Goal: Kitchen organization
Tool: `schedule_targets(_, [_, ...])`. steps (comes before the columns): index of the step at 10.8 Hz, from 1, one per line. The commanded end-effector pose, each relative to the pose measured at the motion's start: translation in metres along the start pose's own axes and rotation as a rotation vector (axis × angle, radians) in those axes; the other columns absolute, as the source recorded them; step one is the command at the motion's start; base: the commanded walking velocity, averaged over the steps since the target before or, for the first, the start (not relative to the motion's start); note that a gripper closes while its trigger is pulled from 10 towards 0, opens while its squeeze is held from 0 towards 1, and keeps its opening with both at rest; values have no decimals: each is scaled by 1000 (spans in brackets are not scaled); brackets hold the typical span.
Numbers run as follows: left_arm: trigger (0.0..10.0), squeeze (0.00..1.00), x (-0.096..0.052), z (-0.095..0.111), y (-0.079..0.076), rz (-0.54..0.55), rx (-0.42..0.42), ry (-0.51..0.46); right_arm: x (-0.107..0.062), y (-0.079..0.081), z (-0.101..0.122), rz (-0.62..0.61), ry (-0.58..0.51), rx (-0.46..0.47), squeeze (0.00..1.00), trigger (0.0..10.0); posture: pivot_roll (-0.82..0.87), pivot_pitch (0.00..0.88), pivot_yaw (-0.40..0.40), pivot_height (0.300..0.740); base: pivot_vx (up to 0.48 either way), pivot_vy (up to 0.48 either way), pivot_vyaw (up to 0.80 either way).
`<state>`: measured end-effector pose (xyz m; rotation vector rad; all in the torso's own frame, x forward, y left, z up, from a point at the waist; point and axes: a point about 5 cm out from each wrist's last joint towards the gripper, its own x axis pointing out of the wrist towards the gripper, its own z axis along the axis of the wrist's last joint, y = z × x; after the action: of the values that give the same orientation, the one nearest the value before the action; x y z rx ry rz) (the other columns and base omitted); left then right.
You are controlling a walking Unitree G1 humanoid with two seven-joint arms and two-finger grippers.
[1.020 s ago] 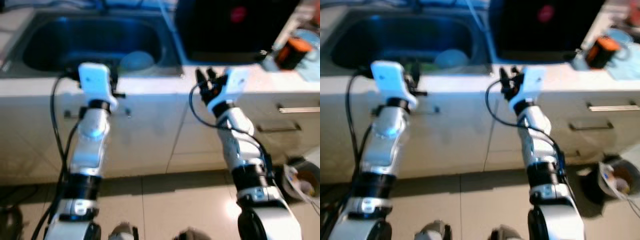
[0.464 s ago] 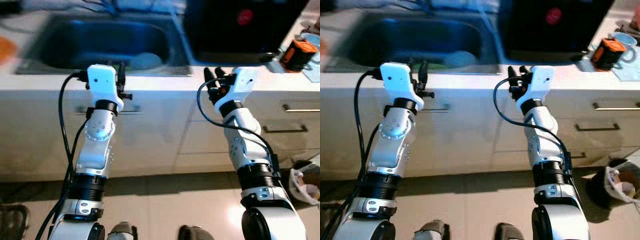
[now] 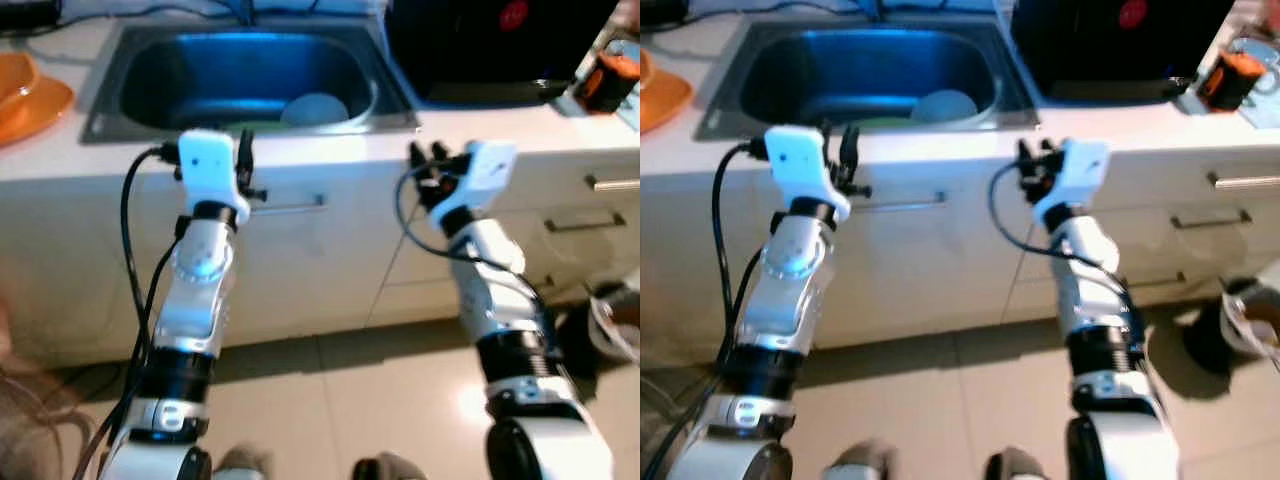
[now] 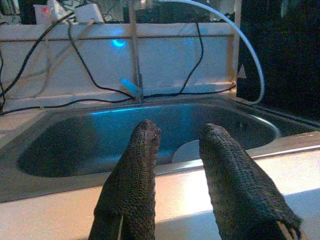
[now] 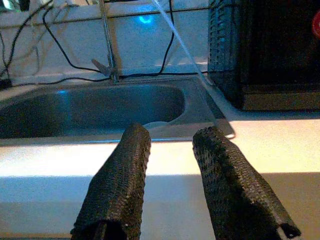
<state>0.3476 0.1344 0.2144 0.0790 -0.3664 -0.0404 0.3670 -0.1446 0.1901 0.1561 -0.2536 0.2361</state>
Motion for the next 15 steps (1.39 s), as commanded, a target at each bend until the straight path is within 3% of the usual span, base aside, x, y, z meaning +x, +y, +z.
schedule_targets(1, [10000, 0, -2, -3, 7, 20, 18, 13, 2, 9, 1, 23, -10, 21, 0, 10000, 67, 153, -47, 723, 0, 480, 0])
schedule_targets(5, [10000, 0, -2, -2, 8, 20, 24, 11, 2, 11, 0, 28, -5, 28, 0, 10000, 71, 154, -45, 723, 0, 480, 0])
schedule_targets(10, [10000, 0, -2, -3, 4, 10, 44, 14, 2, 13, -3, 34, 7, 29, 0, 10000, 75, 149, -44, 723, 0, 0, 0])
schedule_targets(15, [10000, 0, -2, -3, 6, 13, 25, 11, 1, 17, -9, 59, 29, 30, 0, 10000, 77, 142, -44, 723, 448, 0, 0])
